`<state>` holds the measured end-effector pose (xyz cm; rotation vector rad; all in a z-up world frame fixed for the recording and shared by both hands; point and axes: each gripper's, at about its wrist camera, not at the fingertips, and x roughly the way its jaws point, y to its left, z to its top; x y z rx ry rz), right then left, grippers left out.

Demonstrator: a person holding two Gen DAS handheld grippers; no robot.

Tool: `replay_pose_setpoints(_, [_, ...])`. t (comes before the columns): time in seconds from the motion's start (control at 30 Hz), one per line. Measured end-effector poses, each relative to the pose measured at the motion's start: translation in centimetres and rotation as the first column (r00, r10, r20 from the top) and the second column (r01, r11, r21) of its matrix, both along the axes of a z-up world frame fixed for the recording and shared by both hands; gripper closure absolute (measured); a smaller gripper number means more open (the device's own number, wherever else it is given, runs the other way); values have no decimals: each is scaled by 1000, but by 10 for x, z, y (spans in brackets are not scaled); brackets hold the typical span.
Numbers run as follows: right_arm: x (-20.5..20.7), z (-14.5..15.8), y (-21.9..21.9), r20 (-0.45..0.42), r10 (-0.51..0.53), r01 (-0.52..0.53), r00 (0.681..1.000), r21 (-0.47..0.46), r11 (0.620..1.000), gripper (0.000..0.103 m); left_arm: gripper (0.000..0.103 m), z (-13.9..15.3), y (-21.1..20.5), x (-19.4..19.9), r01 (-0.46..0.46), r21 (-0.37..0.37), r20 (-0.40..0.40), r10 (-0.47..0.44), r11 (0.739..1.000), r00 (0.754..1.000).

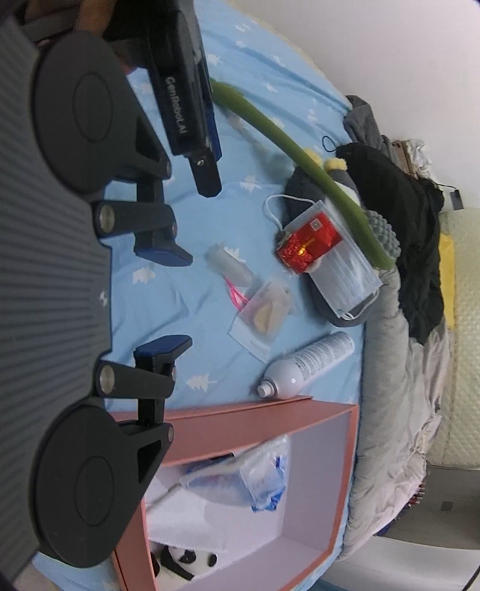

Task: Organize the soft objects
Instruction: 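Move left tool to clear plastic cap while right tool approaches sponge bag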

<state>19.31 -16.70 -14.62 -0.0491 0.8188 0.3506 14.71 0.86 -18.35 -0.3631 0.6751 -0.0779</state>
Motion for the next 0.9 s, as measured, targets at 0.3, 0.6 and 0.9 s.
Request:
replay_pose_setpoints(0.3, [32,-20,12,-36,-12,13,999,17,1000,59,39,-26,6,17,-7,31,-22,7,1000,1000])
replay_pose_setpoints(0.6, [74,-42,15,-52,-24,25,998,20,999,59,39,-45,-5,59,58,64,-13,-57,996,998])
replay_pose_setpoints(0.9, [127,-73,18,-98,-67,67,993,-1,998,45,47,-71,-20,108,117,52,-25,-116,992,993])
